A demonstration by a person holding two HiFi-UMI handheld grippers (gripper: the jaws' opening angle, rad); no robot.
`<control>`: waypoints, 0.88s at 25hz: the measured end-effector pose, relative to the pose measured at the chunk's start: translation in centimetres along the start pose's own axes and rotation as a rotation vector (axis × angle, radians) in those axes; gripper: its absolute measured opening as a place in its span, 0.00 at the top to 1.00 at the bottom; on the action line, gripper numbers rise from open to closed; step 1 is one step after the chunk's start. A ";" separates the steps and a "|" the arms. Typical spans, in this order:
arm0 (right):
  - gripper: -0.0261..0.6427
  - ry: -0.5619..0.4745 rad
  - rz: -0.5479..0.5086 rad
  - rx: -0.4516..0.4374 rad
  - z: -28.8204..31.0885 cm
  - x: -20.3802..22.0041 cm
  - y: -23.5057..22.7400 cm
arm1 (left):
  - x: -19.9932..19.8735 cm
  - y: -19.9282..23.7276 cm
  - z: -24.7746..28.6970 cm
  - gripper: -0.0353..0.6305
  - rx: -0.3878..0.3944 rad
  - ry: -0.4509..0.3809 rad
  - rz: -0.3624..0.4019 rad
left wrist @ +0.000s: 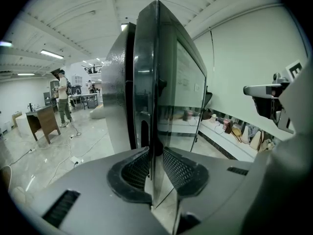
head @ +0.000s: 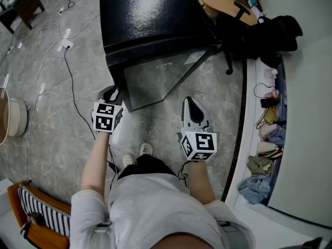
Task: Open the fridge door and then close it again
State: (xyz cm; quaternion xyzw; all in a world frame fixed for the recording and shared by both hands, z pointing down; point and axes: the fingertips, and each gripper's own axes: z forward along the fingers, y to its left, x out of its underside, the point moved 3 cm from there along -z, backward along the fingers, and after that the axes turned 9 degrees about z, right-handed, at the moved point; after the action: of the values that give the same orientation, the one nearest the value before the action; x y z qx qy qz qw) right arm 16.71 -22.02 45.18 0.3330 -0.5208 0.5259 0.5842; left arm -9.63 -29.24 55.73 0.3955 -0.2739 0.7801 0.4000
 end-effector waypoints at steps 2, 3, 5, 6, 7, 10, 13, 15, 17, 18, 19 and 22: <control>0.92 0.001 0.000 0.000 0.2 0.0 0.0 | 0.0 0.4 0.2 0.83 -0.005 0.002 0.000; 0.92 0.001 0.000 0.000 0.3 -0.1 0.0 | -0.1 0.5 0.3 0.83 -0.007 0.002 0.000; 0.92 0.001 0.000 0.000 0.5 -0.1 -0.1 | -0.1 0.9 0.5 0.83 -0.012 0.002 -0.003; 0.92 0.001 -0.001 0.000 0.6 -0.1 -0.1 | -0.2 1.0 0.6 0.83 -0.014 0.002 -0.005; 0.92 0.001 -0.002 -0.001 0.7 -0.2 -0.2 | -0.2 1.1 0.7 0.83 -0.017 0.002 -0.008; 0.92 0.001 -0.001 -0.003 0.7 -0.3 -0.2 | -0.3 1.3 0.9 0.83 -0.022 0.006 -0.005; 0.92 0.001 -0.001 -0.006 0.7 -0.4 -0.1 | -0.4 1.3 0.8 0.83 -0.019 0.005 -0.002; 0.92 0.001 0.000 -0.009 0.8 -0.4 0.1 | -0.4 1.4 0.7 0.83 -0.015 0.003 -0.003; 0.92 0.000 -0.001 -0.013 0.8 -0.4 0.2 | -0.3 1.5 0.6 0.83 -0.018 -0.002 -0.008; 0.92 -0.002 -0.001 -0.016 0.7 -0.5 0.3 | -0.2 1.5 0.5 0.83 -0.026 -0.004 -0.012; 0.92 -0.003 -0.002 -0.018 0.7 -0.5 0.4 | -0.1 1.6 0.2 0.83 -0.038 -0.007 -0.016; 0.92 -0.009 -0.002 -0.024 0.4 -0.6 0.6 | -0.1 1.8 -0.9 0.91 -0.067 -0.023 -0.029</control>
State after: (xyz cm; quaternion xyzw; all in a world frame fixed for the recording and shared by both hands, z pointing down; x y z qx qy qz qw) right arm 16.04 -22.42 44.58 0.3289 -0.5291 0.5176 0.5865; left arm -11.47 -29.52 54.99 0.3948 -0.2988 0.7599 0.4212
